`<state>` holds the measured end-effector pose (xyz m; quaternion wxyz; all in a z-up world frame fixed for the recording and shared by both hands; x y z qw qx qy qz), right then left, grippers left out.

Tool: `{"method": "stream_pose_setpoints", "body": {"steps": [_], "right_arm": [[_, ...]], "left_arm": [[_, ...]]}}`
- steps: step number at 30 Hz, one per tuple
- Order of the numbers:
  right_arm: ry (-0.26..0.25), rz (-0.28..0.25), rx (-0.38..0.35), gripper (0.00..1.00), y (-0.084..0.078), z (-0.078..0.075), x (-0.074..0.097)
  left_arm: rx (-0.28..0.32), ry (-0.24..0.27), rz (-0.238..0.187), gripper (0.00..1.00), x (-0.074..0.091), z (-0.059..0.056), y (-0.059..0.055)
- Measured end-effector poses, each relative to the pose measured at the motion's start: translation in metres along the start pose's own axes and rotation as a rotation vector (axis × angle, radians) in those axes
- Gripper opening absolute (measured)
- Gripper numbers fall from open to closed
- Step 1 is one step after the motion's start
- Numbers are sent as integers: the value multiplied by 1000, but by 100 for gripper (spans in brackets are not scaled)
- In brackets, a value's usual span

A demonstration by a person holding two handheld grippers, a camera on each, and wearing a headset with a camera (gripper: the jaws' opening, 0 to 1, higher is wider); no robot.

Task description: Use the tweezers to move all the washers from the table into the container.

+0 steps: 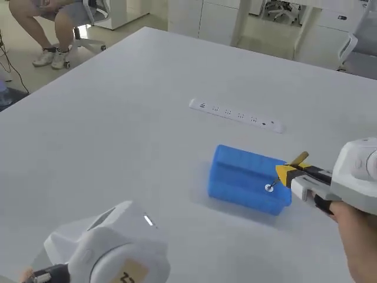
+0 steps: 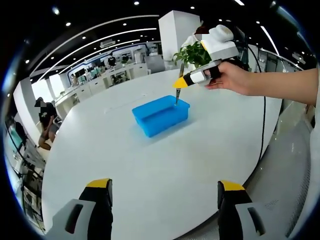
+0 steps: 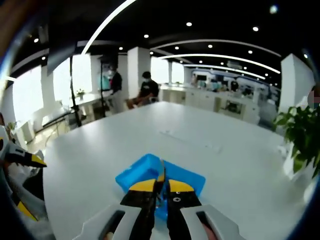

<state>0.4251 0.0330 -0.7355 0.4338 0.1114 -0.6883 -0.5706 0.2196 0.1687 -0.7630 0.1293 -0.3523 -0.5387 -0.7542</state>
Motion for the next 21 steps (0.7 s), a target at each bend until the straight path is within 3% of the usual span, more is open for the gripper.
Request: {"method": "stream_pose_setpoints", "body": {"steps": [9, 21], "right_arm": [[15, 68, 21, 4, -25, -9, -27], [8, 115, 38, 4, -40, -12, -38]], "left_arm": [[-23, 5, 0, 89, 0, 2, 4], [-41, 9, -2, 88, 3, 4, 6]]}}
Point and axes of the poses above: the centre of the closed fingertips' face, and the gripper's own axes: x roughly backward along the fingers, z roughly to its left, y roughly out of its top, the point moved 1 cm from there along x, roughly backward along the fingers, and after that the axes turned 5 degrees about y, right-handed, at the moved point
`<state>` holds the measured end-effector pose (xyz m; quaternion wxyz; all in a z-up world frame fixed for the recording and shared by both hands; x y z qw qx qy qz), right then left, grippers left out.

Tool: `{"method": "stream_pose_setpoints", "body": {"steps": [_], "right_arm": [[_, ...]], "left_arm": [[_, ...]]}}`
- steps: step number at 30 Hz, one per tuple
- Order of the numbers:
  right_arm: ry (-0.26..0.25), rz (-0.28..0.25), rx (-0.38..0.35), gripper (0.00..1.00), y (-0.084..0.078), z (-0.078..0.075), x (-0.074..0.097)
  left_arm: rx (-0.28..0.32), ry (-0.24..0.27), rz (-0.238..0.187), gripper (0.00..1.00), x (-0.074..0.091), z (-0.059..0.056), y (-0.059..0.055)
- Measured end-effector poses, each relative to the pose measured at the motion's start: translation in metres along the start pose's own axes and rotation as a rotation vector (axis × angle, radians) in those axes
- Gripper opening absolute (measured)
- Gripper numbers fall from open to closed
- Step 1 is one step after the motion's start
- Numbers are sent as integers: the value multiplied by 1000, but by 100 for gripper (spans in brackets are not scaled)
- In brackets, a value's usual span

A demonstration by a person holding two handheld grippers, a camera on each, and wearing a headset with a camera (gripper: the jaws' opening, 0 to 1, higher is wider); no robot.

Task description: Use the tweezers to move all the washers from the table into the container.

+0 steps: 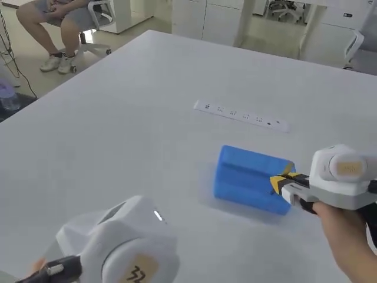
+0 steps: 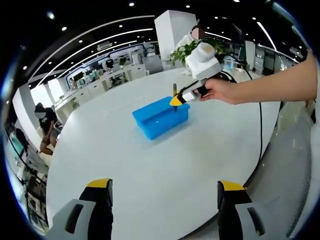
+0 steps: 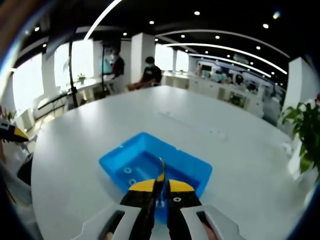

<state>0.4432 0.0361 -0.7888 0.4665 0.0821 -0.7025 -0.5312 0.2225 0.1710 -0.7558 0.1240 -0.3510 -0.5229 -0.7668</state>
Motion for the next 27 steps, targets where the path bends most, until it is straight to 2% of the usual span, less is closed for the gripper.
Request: {"method": "stream_pose_setpoints", "body": {"steps": [4, 10, 13, 16, 18, 21, 27], "right_arm": [[-8, 16, 12, 4, -4, -2, -5], [-6, 20, -1, 4, -5, -2, -1], [-2, 4, 1, 4, 1, 1, 5], [-4, -29, 40, 4, 13, 6, 17], [9, -51, 48, 4, 21, 13, 26], [21, -82, 109, 4, 34, 26, 45], [66, -77, 214, 4, 32, 61, 69]], "left_arm": [[-11, 3, -6, 87, 0, 4, 4], [-43, -6, -30, 83, -1, 7, 16], [-65, -24, -62, 79, 1, 5, 26], [-75, -41, -93, 74, 2, 3, 38], [-82, -57, -107, 71, 2, 1, 44], [-116, -88, -134, 65, 2, -3, 56], [-166, -138, -178, 51, 3, -8, 75]]}}
Point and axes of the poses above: the centre of the closed fingertips' face, and the gripper's own axes: x roughly backward along the fingers, z roughly to its left, y roughly out of its top, the point moved 1 cm from there along x, roughly backward along the fingers, and after that the axes turned 5 degrees about y, right-handed, at the moved point
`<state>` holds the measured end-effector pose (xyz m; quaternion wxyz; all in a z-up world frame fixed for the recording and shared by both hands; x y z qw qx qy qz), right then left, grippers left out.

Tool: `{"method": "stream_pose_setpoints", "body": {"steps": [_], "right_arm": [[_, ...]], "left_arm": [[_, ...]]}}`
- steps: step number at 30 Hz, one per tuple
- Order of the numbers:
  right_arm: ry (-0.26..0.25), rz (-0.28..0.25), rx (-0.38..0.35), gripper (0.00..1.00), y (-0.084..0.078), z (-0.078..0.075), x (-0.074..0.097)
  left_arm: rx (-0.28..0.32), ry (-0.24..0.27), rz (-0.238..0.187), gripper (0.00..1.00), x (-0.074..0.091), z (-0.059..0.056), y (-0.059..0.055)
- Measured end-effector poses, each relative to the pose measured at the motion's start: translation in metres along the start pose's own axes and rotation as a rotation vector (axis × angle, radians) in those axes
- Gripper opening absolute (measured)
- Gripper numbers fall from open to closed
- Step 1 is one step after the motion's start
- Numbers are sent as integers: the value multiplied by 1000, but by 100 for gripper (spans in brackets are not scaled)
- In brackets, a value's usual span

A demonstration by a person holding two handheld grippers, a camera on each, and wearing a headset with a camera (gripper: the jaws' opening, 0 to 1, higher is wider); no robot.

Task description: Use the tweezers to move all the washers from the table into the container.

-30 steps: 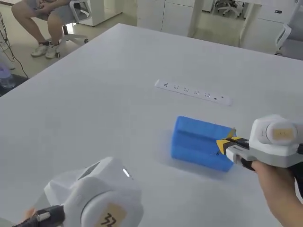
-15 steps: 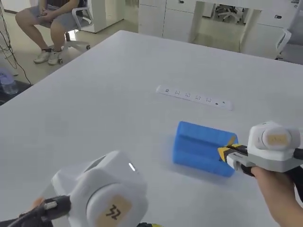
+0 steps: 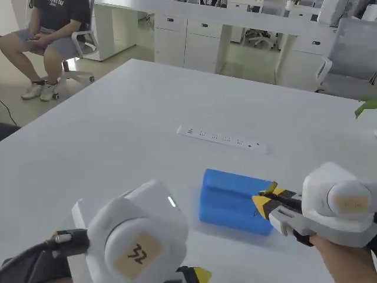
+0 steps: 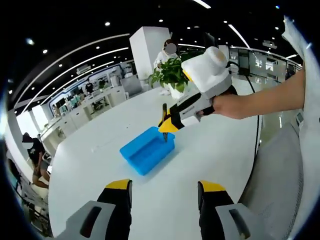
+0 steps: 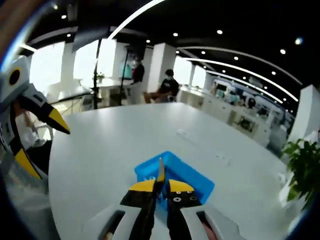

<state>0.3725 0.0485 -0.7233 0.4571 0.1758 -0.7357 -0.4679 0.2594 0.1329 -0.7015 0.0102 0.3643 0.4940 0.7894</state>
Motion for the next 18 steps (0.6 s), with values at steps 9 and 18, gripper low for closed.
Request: {"method": "stream_pose_setpoints", "body": {"steps": [9, 18], "right_arm": [[86, 115, 163, 4, -30, 56, 19], [162, 160, 149, 4, -51, 88, 25]], "left_arm": [[-43, -75, -49, 27, -2, -12, 22], [-121, -171, -51, 14, -11, -42, 24]]}}
Point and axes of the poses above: the centre of the closed fingertips' face, and the gripper's own axes: x roughly backward along the fingers, z roughly to its left, y roughly out of its top, the point moved 1 cm from there along x, roughly backward along the fingers, and after that the axes turned 5 degrees about y, right-handed, at the moved point
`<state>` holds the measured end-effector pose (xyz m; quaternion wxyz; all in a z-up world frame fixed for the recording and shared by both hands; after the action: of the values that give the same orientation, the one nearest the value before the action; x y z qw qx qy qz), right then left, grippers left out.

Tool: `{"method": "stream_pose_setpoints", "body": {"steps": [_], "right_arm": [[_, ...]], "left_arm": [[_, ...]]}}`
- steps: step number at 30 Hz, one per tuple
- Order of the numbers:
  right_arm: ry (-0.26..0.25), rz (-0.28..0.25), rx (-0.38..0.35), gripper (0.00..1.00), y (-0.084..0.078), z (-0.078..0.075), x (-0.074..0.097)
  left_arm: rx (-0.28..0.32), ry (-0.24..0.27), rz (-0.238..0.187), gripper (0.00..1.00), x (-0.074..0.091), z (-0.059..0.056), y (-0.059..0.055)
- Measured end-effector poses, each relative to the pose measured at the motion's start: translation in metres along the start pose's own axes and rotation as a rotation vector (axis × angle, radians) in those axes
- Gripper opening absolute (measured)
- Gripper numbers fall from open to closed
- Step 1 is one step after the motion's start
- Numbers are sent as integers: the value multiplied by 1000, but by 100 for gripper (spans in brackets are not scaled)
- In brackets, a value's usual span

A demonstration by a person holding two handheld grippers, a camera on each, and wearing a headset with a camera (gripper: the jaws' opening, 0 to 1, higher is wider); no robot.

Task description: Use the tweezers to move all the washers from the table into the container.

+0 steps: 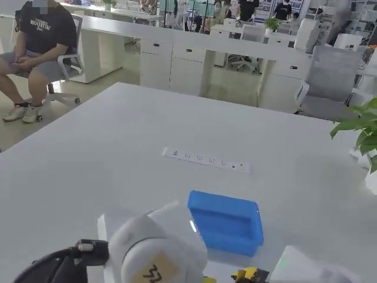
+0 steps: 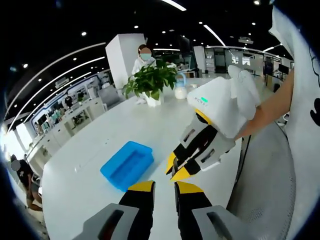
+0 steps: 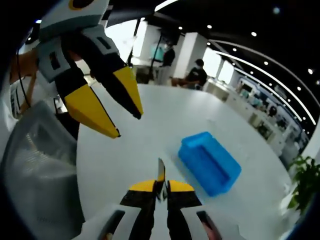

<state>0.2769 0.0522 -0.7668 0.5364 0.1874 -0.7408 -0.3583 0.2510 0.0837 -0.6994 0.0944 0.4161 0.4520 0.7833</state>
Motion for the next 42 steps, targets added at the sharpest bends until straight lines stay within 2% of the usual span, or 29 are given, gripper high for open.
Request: {"method": "stream_pose_setpoints", "body": {"steps": [4, 10, 13, 14, 16, 21, 23, 26, 29, 30, 31, 33, 38, 42], "right_arm": [[29, 27, 26, 4, -7, 14, -2], [57, 67, 74, 4, -16, 26, -4], [62, 88, 97, 4, -20, 29, -5], [63, 92, 103, 4, -21, 29, -5], [66, 99, 112, 4, -22, 30, -6], [83, 118, 138, 4, -25, 34, -9], [86, 135, 165, 4, -28, 36, -11], [91, 144, 179, 4, -30, 38, -12], [96, 157, 179, 4, -33, 40, -12], [97, 165, 177, 4, -36, 40, -13], [92, 175, 175, 4, -40, 40, -13], [82, 185, 160, 4, -46, 38, -13], [61, 197, 115, 6, -52, 35, -11], [48, 179, 51, 8, -53, 33, -10]], "left_arm": [[-28, -49, 11, 11, -6, -11, 0], [-87, -117, 21, 7, -13, -27, -2], [-78, -164, 21, 7, -17, -37, -4], [-64, -186, 32, 7, -18, -41, -7], [-74, -197, 48, 5, -21, -44, -11], [-83, -212, 51, 5, -24, -45, -14], [-84, -222, 56, 2, -27, -46, -16], [-112, -232, 76, 0, -31, -49, -22], [-104, -252, 72, 0, -35, -51, -25], [-109, -249, 69, 0, -37, -51, -27], [-139, -254, 75, 0, -39, -52, -31], [-155, -263, 79, 0, -41, -53, -35], [-152, -289, 89, 0, -47, -53, -46], [-188, -301, 114, 0, -52, -51, -63]]}}
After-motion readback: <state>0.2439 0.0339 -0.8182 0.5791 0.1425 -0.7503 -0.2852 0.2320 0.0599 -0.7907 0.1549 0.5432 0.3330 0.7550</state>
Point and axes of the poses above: the centre of the closed fingertips' face, and the gripper's own axes: x roughly backward along the fingers, z roughly to its left, y roughly out of its top, the point moved 1 cm from there along x, roughly backward along the fingers, and after that the axes turned 5 degrees about y, right-handed, at the moved point
